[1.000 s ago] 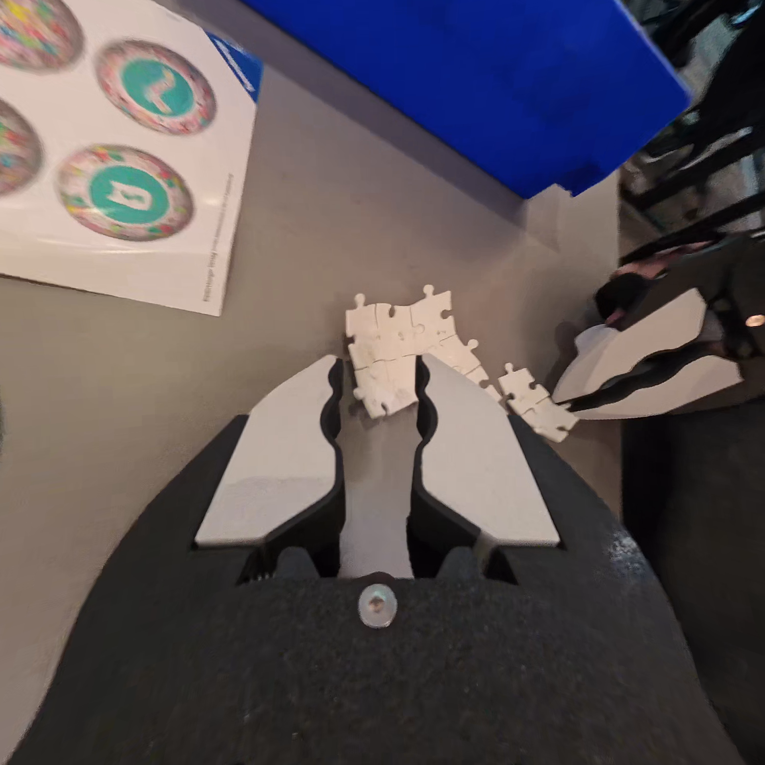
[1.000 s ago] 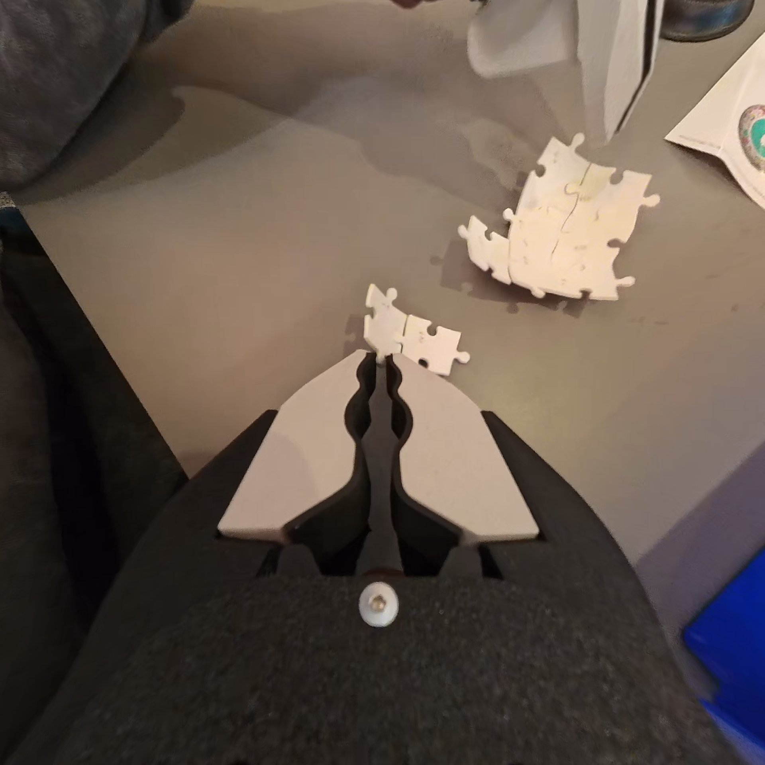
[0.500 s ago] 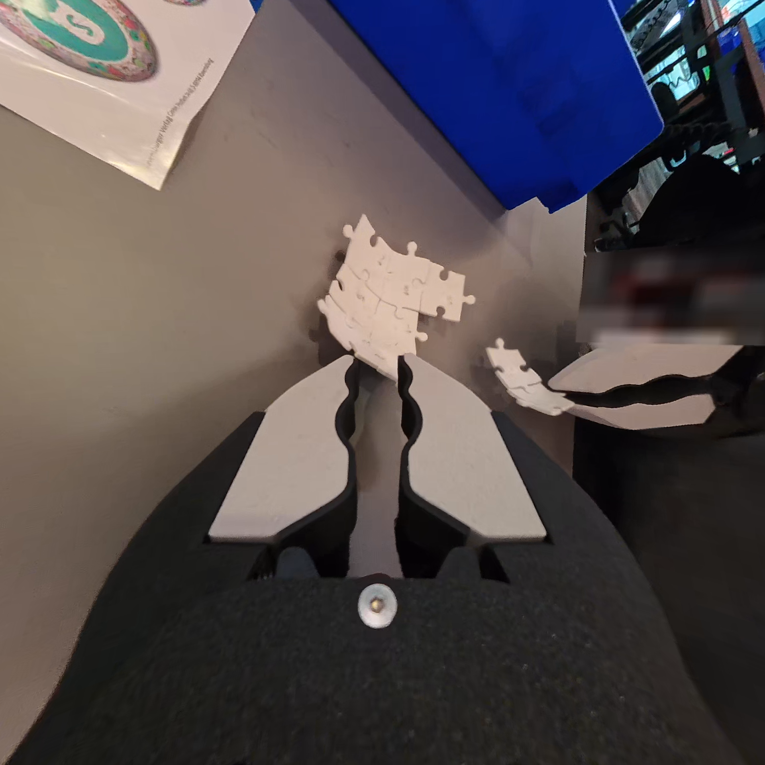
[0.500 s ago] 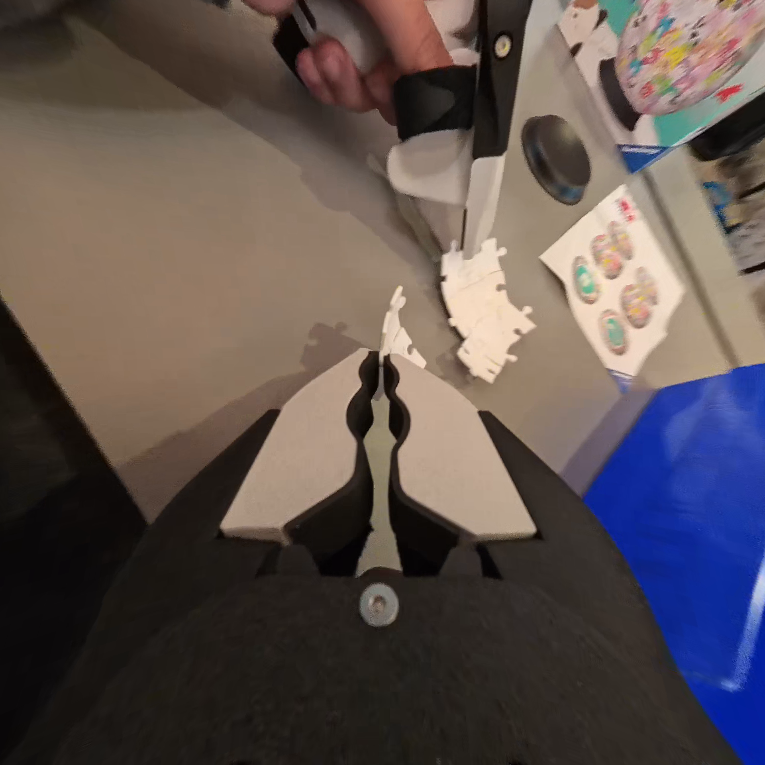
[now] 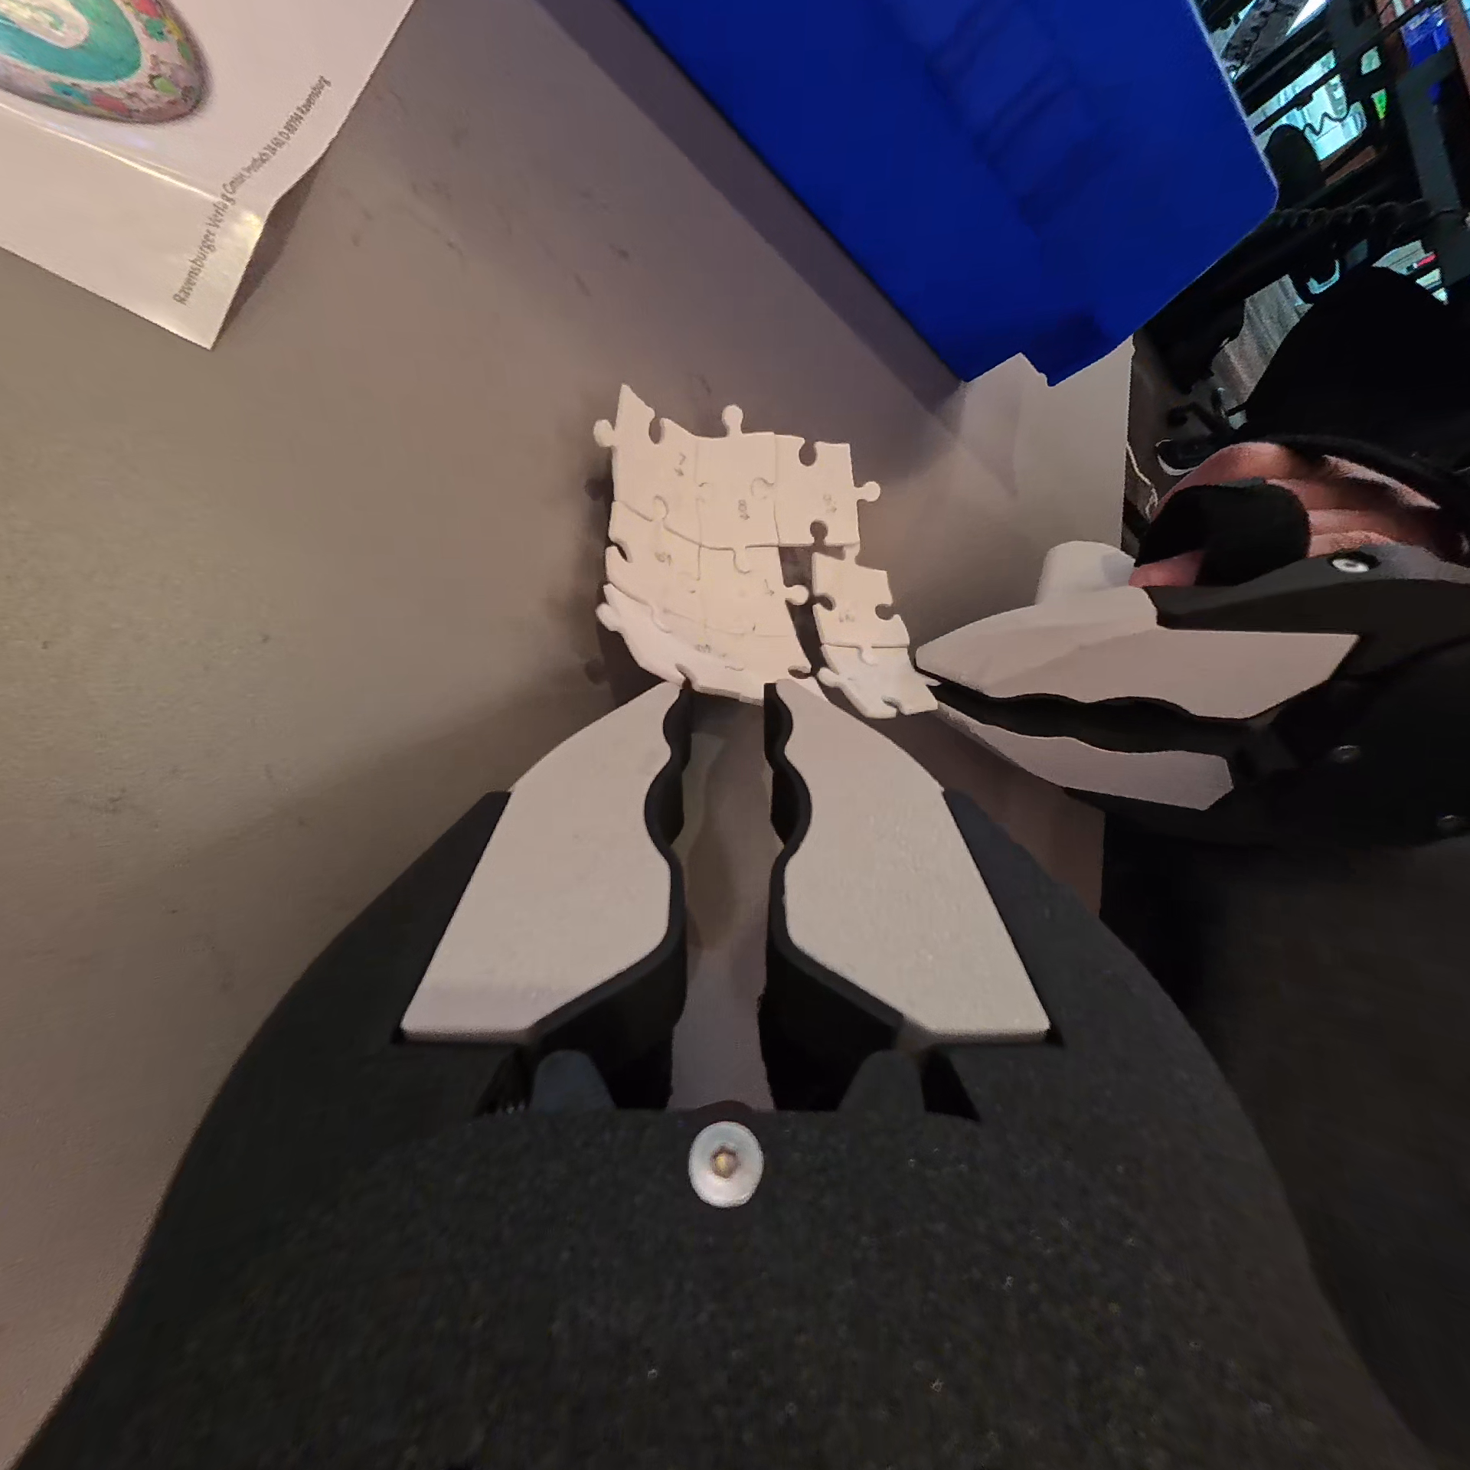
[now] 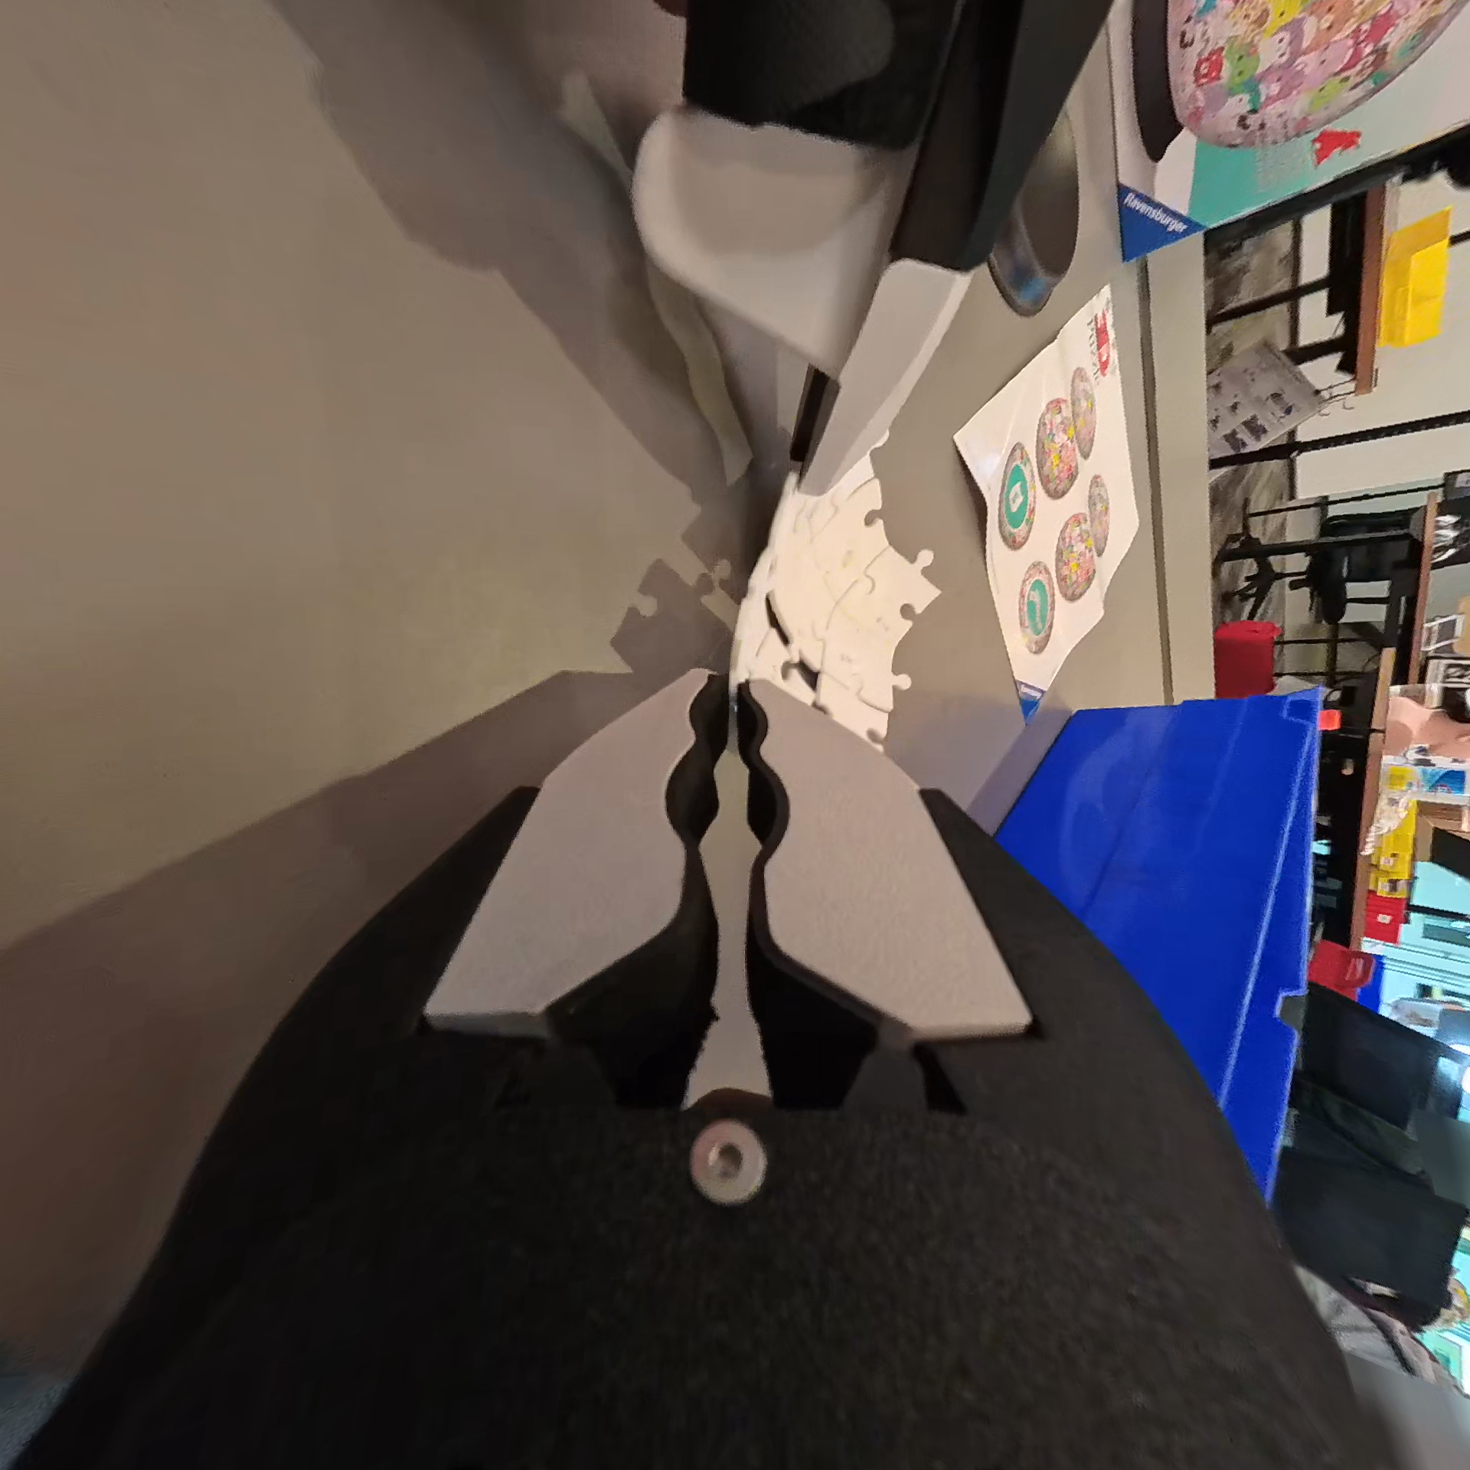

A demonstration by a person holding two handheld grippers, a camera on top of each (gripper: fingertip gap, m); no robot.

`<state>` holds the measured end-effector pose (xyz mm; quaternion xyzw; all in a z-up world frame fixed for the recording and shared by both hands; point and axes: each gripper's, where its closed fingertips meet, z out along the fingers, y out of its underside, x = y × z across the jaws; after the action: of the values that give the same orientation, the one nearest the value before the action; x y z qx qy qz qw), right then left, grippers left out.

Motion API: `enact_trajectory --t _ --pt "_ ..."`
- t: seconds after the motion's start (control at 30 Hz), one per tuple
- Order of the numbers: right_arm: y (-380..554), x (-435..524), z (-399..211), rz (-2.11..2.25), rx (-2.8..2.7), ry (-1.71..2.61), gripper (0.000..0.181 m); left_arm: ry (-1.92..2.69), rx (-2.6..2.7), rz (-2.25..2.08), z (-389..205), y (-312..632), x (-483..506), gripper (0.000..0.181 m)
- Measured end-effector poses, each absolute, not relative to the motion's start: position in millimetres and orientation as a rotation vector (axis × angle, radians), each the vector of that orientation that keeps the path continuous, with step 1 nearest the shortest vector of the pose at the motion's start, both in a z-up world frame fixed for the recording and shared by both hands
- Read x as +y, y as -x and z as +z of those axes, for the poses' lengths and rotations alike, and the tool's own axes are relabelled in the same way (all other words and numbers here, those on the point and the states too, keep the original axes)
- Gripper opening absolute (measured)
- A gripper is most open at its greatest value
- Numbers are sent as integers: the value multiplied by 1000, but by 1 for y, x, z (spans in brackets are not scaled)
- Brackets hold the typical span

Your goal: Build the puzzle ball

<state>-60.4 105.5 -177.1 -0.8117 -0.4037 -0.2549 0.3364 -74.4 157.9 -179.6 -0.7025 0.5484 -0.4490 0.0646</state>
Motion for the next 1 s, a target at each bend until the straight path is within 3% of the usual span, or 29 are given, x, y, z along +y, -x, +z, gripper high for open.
enact_trajectory --t 1.0 --pt "53 111 -171 -915 -1329 1968 2 2087 1697 -1281 -175 73 159 13"
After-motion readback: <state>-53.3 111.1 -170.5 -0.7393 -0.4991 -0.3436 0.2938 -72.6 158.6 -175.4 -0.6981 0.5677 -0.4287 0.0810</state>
